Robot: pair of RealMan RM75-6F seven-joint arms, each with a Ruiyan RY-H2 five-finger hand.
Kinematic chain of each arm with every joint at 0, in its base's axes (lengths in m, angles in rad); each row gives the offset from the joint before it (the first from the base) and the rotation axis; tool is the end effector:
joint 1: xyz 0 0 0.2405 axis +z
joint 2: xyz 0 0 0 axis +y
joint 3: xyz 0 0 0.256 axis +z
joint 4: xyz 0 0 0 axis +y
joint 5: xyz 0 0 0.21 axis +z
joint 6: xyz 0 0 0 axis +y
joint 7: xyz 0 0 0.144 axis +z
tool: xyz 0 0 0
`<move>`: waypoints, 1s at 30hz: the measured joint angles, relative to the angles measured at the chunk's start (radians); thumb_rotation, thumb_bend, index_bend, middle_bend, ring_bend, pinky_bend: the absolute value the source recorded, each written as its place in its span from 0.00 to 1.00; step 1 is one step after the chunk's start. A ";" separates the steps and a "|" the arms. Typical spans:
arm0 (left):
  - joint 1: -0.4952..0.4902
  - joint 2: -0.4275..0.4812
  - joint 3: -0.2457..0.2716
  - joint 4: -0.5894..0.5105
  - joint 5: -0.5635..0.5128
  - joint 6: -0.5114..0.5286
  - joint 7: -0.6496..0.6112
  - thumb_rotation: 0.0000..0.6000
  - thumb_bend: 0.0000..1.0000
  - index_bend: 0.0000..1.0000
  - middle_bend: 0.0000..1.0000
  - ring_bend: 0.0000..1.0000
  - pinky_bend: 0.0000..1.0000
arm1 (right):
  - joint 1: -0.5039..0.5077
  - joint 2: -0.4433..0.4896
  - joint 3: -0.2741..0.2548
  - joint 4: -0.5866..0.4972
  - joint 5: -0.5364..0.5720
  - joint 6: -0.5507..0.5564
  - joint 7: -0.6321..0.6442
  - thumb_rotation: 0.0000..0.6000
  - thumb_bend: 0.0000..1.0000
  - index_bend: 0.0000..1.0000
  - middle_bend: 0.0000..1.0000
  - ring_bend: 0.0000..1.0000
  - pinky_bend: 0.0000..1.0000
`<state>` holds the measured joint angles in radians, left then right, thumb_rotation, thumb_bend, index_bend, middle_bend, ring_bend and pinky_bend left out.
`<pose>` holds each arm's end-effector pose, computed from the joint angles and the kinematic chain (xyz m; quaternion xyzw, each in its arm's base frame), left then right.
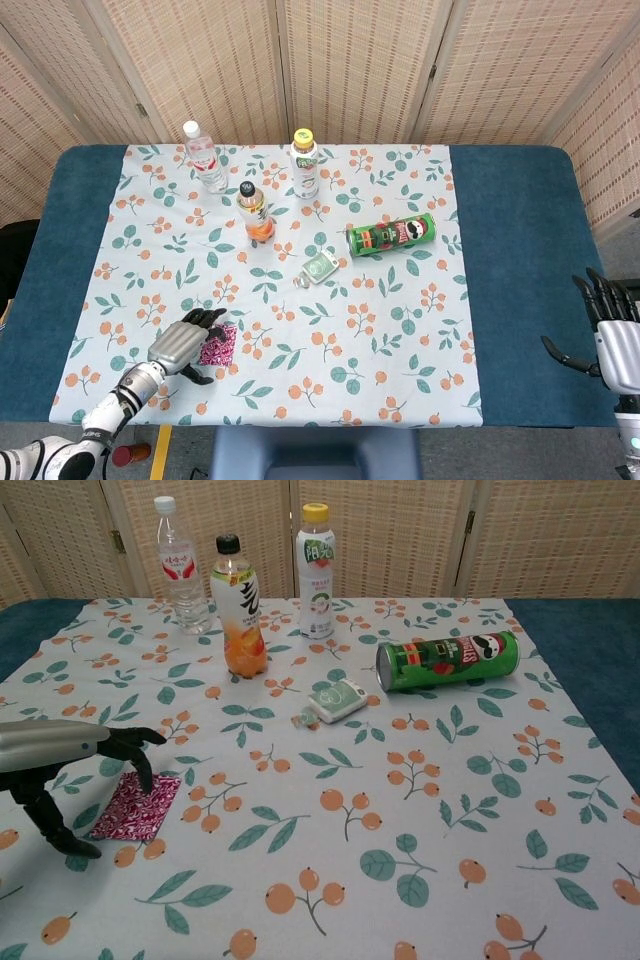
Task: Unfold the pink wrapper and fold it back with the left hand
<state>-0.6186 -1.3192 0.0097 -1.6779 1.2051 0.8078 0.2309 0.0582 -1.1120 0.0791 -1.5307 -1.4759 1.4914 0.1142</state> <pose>-0.2139 0.2678 0.0024 -0.7914 -0.4474 -0.2496 0.3335 -0.3322 -0.1795 0.1767 0.5653 -0.3967 0.3987 0.6034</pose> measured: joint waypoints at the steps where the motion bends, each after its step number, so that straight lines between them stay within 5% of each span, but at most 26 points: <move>1: -0.004 -0.004 -0.001 0.000 -0.006 -0.002 0.007 0.97 0.13 0.33 0.00 0.00 0.00 | -0.001 -0.001 0.000 0.002 0.000 0.000 0.003 0.53 0.30 0.00 0.00 0.00 0.00; 14: -0.035 -0.049 0.005 0.003 -0.117 -0.011 0.102 0.97 0.13 0.33 0.00 0.00 0.00 | -0.001 -0.005 0.002 0.017 0.003 -0.003 0.019 0.53 0.30 0.00 0.00 0.00 0.00; 30: -0.016 -0.022 0.029 0.010 -0.134 0.011 0.069 0.97 0.13 0.33 0.00 0.00 0.00 | 0.001 -0.009 0.003 0.019 0.000 -0.007 0.022 0.54 0.30 0.00 0.00 0.00 0.00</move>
<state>-0.6345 -1.3411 0.0382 -1.6683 1.0711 0.8192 0.2999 0.0597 -1.1208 0.0818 -1.5119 -1.4761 1.4845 0.1364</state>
